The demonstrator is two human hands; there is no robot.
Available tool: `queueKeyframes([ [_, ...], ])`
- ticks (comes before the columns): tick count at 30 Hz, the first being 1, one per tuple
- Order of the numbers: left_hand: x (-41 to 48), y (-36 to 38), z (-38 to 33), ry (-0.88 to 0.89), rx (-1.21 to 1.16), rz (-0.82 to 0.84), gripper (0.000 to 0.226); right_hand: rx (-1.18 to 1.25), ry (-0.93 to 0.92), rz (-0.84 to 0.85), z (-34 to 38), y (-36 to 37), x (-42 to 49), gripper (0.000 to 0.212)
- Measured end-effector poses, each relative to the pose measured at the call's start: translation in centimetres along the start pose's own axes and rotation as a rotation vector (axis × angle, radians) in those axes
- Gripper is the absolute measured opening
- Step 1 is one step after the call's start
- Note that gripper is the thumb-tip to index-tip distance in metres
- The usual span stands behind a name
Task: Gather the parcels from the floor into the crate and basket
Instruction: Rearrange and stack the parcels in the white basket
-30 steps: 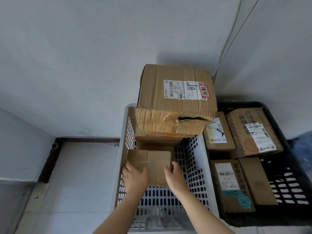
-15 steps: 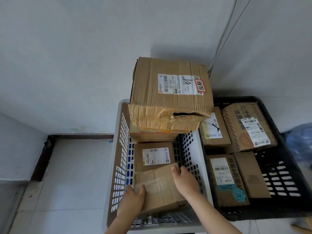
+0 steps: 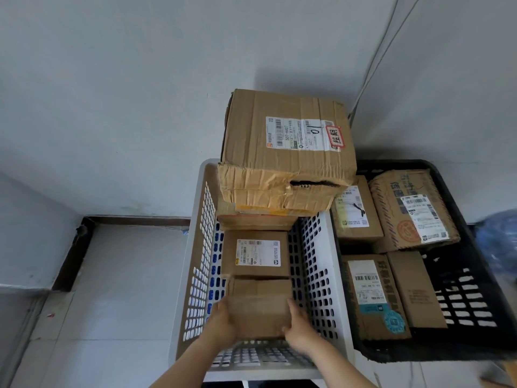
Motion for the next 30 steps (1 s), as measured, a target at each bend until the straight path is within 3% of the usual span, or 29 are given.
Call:
queueKeyframes([
  [2, -0.4, 0.0, 0.9, -0.078, -0.015, -0.101, 0.062, -0.001, -0.021, -0.111, 0.3, -0.1, -0.1, 0.078],
  [4, -2.3, -1.7, -0.6, -0.067, -0.214, -0.275, 0.044, 0.092, -0.132, -0.433, 2.2, -2.6, -1.0, 0.064],
  [7, -5.6, -6.6, -5.7, 0.177, -0.548, -0.549, 0.03, 0.287, -0.407, -0.919, 7.6, -9.5, -4.2, 0.037],
  [9, -8.0, -10.8, -10.0, 0.337, -0.772, -0.609, 0.029, 0.417, -0.555, -1.069, 11.9, -14.6, -6.3, 0.032],
  [11, -9.4, -14.5, -14.1, 0.492, -0.889, -0.511, 0.034, 0.546, -0.676, -1.063, 15.9, -18.4, -7.6, 0.039],
  [15, -9.7, -18.4, -19.0, 0.615, -0.822, -0.217, 0.074, 0.576, -0.696, -0.873, 20.2, -21.9, -8.1, 0.051],
  [18, -12.5, -18.2, -18.5, 0.666, -0.8, -0.293, 0.064, 0.646, -0.765, -1.013, 20.5, -21.2, -10.2, 0.029],
  [21, -14.3, -16.7, -14.1, 0.669, -1.107, -0.282, 0.06, 0.852, -0.844, -1.176, 18.3, -19.1, -13.8, 0.024],
  [23, -14.3, -15.8, -10.1, 0.699, -1.27, -0.16, 0.062, 1.007, -0.842, -1.049, 15.6, -17.3, -15.0, 0.032],
  [25, -13.1, -14.4, -6.9, 0.625, -1.326, -0.084, 0.054, 0.978, -0.792, -0.948, 12.9, -15.7, -14.6, 0.036],
  [28, -11.9, -11.4, -3.8, 0.524, -1.159, -0.246, 0.025, 0.712, -0.694, -0.87, 9.6, -12.5, -12.8, 0.035],
  [30, -11.2, -9.7, -2.7, 0.492, -1.026, -0.332, 0.023, 0.633, -0.626, -0.805, 8.0, -10.7, -11.6, 0.033],
])
Point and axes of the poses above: each hand's wrist, its own x-axis towards the middle knuckle, its own y-axis out of the palm, z = x × y, the point moved 3 cm from there along x, towards the middle knuckle, and after that the axes turned 11 degrees about -y, right-handed, at the moved point
